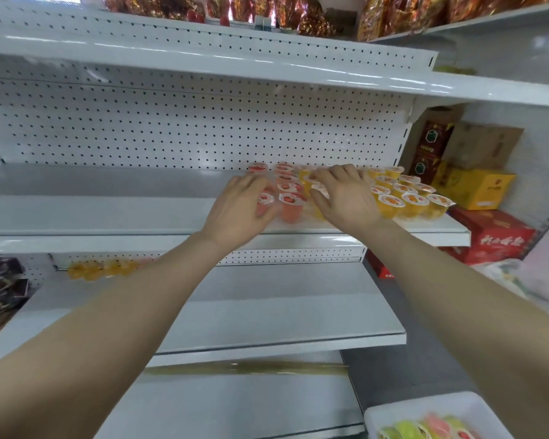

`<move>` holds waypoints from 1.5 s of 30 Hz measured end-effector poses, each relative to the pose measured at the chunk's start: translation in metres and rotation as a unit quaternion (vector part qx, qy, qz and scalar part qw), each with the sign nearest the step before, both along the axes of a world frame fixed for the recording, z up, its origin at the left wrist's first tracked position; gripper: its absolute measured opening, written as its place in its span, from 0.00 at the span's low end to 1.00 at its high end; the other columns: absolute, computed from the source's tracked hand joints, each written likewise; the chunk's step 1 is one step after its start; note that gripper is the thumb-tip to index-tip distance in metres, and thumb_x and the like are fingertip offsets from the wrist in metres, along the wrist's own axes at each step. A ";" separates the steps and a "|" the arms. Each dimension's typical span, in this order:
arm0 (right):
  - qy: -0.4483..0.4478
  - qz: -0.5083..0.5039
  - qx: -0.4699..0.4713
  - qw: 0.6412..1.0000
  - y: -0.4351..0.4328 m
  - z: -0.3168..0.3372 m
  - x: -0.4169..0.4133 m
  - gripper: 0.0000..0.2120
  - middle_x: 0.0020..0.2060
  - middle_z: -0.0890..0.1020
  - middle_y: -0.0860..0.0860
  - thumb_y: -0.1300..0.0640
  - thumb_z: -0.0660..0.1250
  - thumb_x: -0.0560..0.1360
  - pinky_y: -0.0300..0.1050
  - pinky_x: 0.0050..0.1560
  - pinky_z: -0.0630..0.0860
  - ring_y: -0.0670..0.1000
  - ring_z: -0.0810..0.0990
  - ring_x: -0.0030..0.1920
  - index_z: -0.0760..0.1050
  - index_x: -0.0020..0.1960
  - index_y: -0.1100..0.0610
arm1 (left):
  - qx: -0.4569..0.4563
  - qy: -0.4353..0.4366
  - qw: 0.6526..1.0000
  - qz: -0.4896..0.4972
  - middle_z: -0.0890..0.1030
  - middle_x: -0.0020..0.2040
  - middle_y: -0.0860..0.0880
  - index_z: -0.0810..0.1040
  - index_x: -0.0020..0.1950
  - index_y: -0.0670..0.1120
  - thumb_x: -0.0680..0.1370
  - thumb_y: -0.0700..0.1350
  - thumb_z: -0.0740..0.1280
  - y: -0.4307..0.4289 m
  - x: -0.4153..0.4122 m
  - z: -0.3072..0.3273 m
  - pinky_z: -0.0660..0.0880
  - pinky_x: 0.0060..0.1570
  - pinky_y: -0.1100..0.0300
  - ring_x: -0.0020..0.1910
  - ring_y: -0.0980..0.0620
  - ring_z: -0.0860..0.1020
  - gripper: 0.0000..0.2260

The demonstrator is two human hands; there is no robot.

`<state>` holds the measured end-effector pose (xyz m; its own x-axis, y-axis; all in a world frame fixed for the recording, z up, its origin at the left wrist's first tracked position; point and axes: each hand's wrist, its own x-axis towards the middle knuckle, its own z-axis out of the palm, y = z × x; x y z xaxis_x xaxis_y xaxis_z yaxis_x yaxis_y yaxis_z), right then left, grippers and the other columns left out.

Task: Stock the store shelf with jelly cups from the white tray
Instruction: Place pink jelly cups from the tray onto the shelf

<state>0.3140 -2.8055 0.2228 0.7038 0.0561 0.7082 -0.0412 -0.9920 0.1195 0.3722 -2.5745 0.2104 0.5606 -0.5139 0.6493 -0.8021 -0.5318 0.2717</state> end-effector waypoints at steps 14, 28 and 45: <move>0.055 -0.105 0.044 0.992 -0.103 -0.132 -0.213 0.15 0.48 0.79 0.52 0.50 0.61 0.75 0.54 0.49 0.68 0.59 0.75 0.50 0.76 0.59 0.53 | 0.016 0.053 0.986 -0.157 0.79 0.55 0.51 0.77 0.58 0.48 0.77 0.50 0.68 -0.117 -0.144 -0.118 0.66 0.55 0.61 0.57 0.48 0.72 0.11; 0.220 -0.192 0.167 0.942 -0.288 -0.318 -0.364 0.17 0.54 0.81 0.50 0.52 0.65 0.75 0.55 0.54 0.68 0.58 0.77 0.54 0.74 0.63 0.52 | 0.139 0.201 0.941 -0.233 0.80 0.55 0.49 0.78 0.59 0.47 0.75 0.48 0.72 -0.315 -0.253 -0.302 0.74 0.54 0.51 0.54 0.45 0.75 0.14; 0.387 -0.240 0.274 0.847 -0.395 -0.572 -0.410 0.24 0.50 0.83 0.50 0.54 0.77 0.67 0.55 0.50 0.73 0.58 0.80 0.51 0.76 0.62 0.50 | 0.329 0.296 0.869 -0.221 0.75 0.66 0.51 0.71 0.71 0.50 0.76 0.45 0.71 -0.456 -0.263 -0.537 0.71 0.63 0.52 0.66 0.48 0.70 0.24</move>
